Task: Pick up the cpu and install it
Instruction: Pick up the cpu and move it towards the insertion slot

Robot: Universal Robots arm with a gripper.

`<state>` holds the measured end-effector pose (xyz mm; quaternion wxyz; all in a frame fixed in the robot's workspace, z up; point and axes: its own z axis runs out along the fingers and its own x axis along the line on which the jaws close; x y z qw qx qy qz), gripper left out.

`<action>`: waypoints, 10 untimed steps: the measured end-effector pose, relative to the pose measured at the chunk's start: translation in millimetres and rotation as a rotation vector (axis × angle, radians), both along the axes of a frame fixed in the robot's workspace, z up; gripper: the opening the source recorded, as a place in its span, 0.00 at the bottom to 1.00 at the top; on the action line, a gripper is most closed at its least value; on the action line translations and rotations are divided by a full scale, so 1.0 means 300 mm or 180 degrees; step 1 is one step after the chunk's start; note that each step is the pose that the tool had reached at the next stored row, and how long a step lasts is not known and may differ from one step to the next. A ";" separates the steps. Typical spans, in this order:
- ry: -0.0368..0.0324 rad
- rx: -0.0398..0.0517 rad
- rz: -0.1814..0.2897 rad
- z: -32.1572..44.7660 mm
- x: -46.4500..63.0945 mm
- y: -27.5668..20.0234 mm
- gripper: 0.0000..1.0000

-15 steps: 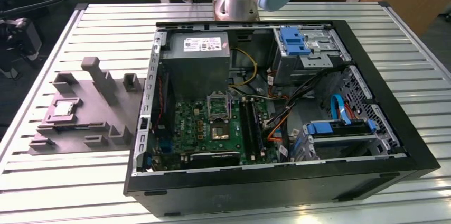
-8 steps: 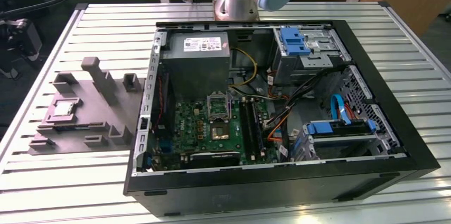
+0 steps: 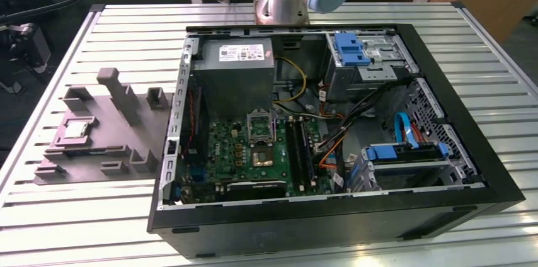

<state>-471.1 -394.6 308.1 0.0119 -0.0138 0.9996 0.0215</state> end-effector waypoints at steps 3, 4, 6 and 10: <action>0.0000 0.0000 0.0000 -0.011 0.000 0.000 0.59; 0.0000 0.0000 0.0000 -0.011 0.000 0.000 0.59; 0.0000 0.0000 0.0000 -0.012 0.000 0.000 0.59; 0.0000 0.0000 -0.0001 -0.017 0.000 -0.001 0.59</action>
